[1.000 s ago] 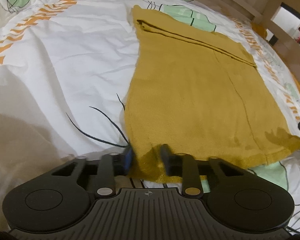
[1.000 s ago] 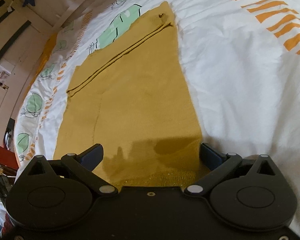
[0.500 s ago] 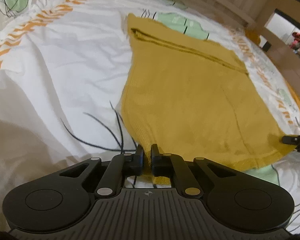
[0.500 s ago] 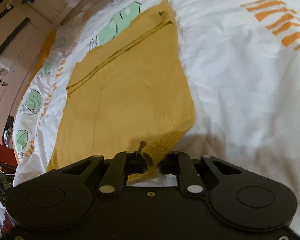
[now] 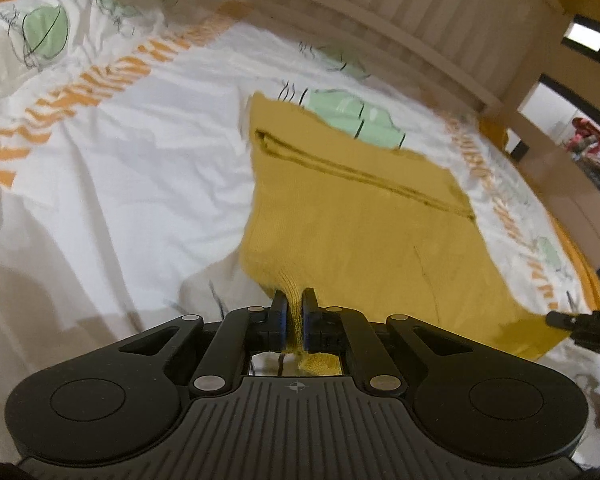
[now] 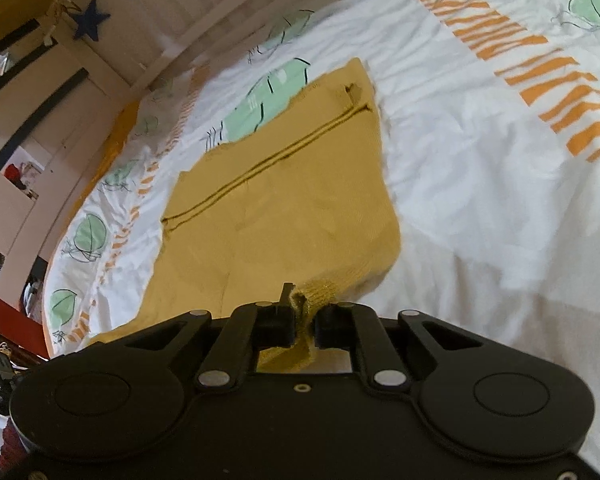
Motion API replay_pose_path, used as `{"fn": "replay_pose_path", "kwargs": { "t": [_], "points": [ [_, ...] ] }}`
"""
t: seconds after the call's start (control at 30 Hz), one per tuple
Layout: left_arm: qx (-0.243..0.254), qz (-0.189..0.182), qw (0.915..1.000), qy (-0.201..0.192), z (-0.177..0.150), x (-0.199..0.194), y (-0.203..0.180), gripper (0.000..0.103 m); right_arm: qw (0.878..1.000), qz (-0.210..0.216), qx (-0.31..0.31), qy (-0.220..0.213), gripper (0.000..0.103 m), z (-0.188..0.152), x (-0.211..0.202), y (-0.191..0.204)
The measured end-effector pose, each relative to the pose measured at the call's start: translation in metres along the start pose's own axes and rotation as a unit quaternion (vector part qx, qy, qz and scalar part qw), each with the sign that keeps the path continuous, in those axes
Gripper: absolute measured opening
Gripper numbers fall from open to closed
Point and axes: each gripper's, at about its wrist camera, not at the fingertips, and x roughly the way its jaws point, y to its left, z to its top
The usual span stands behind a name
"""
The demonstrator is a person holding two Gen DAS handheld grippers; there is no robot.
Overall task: Fold small clothes
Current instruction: 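Lift the hem with both tools and fold it toward the collar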
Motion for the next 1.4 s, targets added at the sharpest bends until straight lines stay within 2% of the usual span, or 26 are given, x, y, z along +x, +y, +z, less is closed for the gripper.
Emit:
{"fn": "replay_pose_path", "kwargs": {
  "t": [0.47, 0.8, 1.1, 1.4],
  "points": [
    [-0.011, -0.014, 0.9994, -0.03, 0.032, 0.005, -0.003, 0.006, 0.999, 0.023, -0.003, -0.047, 0.013, 0.025, 0.004, 0.007],
    [-0.013, -0.025, 0.9973, -0.067, 0.087, 0.024, -0.009, 0.006, 0.993, 0.042, -0.012, -0.107, 0.013, 0.087, 0.022, 0.012],
    [-0.039, -0.025, 0.9957, -0.081, 0.149, 0.083, -0.002, 0.006, 0.989, 0.043, 0.008, -0.138, 0.013, 0.152, 0.08, -0.003],
    [-0.049, 0.0, 0.9967, -0.065, 0.183, 0.153, 0.01, 0.006, 0.992, 0.023, 0.034, -0.117, 0.013, 0.186, 0.151, -0.021]
  ]
}}
